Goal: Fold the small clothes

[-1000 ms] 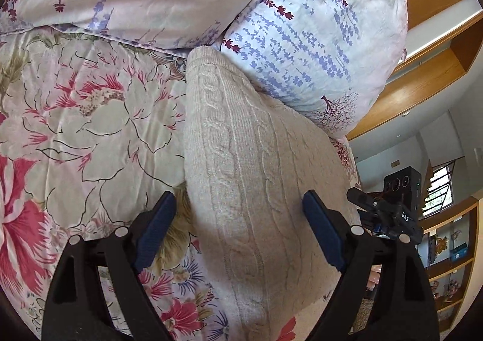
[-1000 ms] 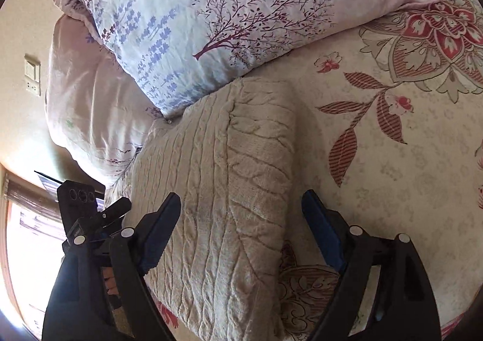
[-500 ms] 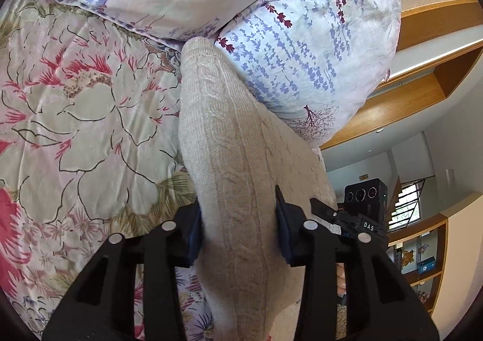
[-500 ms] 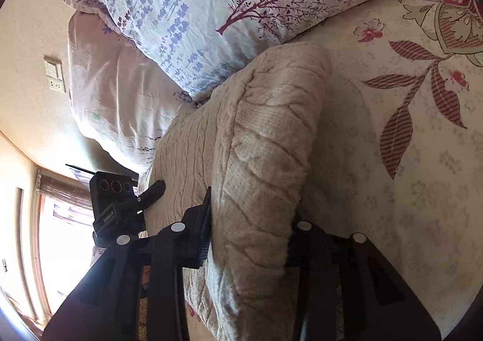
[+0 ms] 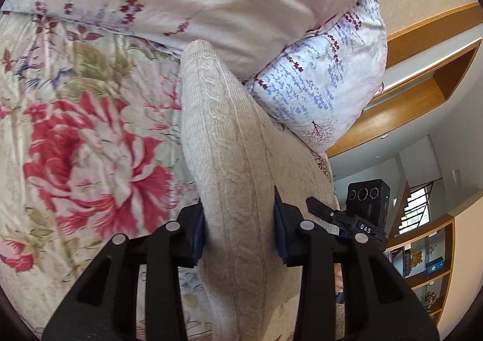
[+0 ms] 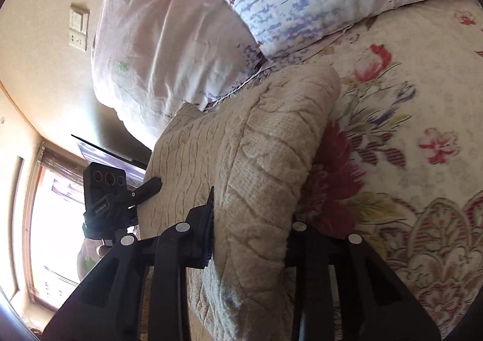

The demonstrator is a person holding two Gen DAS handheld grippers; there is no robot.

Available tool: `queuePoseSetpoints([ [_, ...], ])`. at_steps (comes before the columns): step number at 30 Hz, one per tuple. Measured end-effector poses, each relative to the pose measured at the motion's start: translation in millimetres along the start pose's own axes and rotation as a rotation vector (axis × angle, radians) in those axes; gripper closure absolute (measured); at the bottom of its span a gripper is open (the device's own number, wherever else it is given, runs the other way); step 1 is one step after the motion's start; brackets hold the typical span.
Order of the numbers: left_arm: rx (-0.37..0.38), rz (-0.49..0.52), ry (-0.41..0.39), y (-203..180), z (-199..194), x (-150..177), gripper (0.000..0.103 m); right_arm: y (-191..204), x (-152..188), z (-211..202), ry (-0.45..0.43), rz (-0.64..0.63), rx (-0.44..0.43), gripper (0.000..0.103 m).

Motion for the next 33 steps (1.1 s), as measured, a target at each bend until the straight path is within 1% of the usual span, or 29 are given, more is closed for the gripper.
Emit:
queuePoseSetpoints([
  [2, -0.018, -0.038, 0.011, 19, 5, 2, 0.064, 0, 6, 11, -0.006, -0.019, 0.041, 0.073],
  [3, -0.016, -0.070, 0.015, 28, 8, 5, 0.060, -1, 8, 13, -0.005, -0.001, 0.039, 0.071],
  [4, -0.008, -0.089, 0.012, 34, 8, 5, 0.059, -3, 8, 13, 0.004, 0.014, 0.032, 0.068],
  [5, -0.006, -0.082, 0.005, 33, 6, 5, 0.056, -5, 7, 11, 0.013, 0.020, 0.036, 0.067],
  [6, -0.023, -0.068, 0.006, 31, 5, 5, 0.051, -6, 5, 8, 0.014, 0.021, 0.043, 0.063],
  [7, -0.040, -0.049, -0.005, 28, 4, 3, 0.050, -8, 2, 0, 0.005, 0.021, 0.046, 0.059],
  [8, -0.056, -0.030, -0.022, 26, 3, -1, 0.046, -11, -3, -7, -0.017, 0.027, 0.049, 0.058],
  [9, -0.071, -0.018, -0.035, 25, 3, -6, 0.042, -13, -11, -12, -0.044, 0.045, 0.047, 0.054],
  [10, -0.080, -0.020, -0.048, 25, 4, -11, 0.041, -14, -21, -15, -0.074, 0.066, 0.040, 0.052],
  [11, -0.084, -0.030, -0.061, 25, 5, -18, 0.040, -17, -31, -16, -0.102, 0.082, 0.036, 0.052],
  [13, -0.103, -0.049, -0.080, 28, 10, -31, 0.040, -26, -46, -13, -0.128, 0.117, 0.052, 0.052],
  [14, -0.113, -0.053, -0.084, 29, 15, -37, 0.040, -29, -52, -8, -0.128, 0.134, 0.057, 0.052],
  [15, -0.121, -0.056, -0.085, 31, 19, -41, 0.041, -33, -56, -3, -0.125, 0.148, 0.066, 0.064],
  [16, -0.129, -0.051, -0.086, 31, 23, -44, 0.044, -34, -55, 0, -0.127, 0.139, 0.069, 0.085],
  [17, -0.142, -0.032, -0.091, 30, 24, -45, 0.052, -32, -54, -1, -0.138, 0.094, 0.092, 0.090],
  [18, -0.158, 0.008, -0.095, 27, 25, -46, 0.059, -33, -54, -7, -0.164, 0.035, 0.127, 0.092],
  [19, -0.180, 0.057, -0.100, 24, 25, -46, 0.063, -31, -52, -10, -0.185, -0.010, 0.170, 0.093],
  [20, -0.207, 0.095, -0.104, 23, 26, -46, 0.067, -35, -50, -11, -0.194, -0.021, 0.208, 0.094],
  [21, -0.225, 0.109, -0.106, 24, 27, -45, 0.068, -41, -48, -11, -0.192, -0.007, 0.239, 0.094],
  [23, -0.255, 0.130, -0.111, 26, 29, -44, 0.068, -52, -44, -6, -0.183, 0.038, 0.272, 0.094],
  [25, -0.289, 0.188, -0.116, 21, 31, -43, 0.067, -50, -44, -4, -0.177, 0.016, 0.311, 0.093],
  [26, -0.300, 0.205, -0.115, 19, 29, -42, 0.066, -47, -44, -5, -0.171, -0.014, 0.340, 0.091],
  [27, -0.299, 0.210, -0.122, 16, 24, -41, 0.064, -42, -45, -9, -0.171, -0.049, 0.369, 0.083],
  [28, -0.297, 0.216, -0.138, 12, 16, -41, 0.063, -36, -45, -14, -0.190, -0.081, 0.397, 0.075],
  [29, -0.298, 0.230, -0.159, 8, 6, -40, 0.062, -28, -45, -24, -0.220, -0.109, 0.406, 0.073],
  [30, -0.288, 0.254, -0.184, 1, -5, -37, 0.062, -16, -42, -35, -0.249, -0.142, 0.388, 0.073],
  [31, -0.254, 0.275, -0.206, -7, -17, -31, 0.062, -3, -37, -44, -0.270, -0.178, 0.352, 0.073],
  [32, -0.226, 0.295, -0.222, -16, -29, -24, 0.060, 11, -31, -53, -0.287, -0.214, 0.316, 0.073],
  [33, -0.200, 0.314, -0.234, -25, -38, -16, 0.055, 24, -22, -60, -0.296, -0.251, 0.278, 0.073],
])
Point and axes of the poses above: each gripper's, at about its wrist camera, not at the fingertips, and z roughly the way its jaws point, y to its left, x to its underside, the point moved 7 cm from there along z, roughly the way its jaws point, and after that the axes turned 11 degrees about -y, right-handed, at the moved point
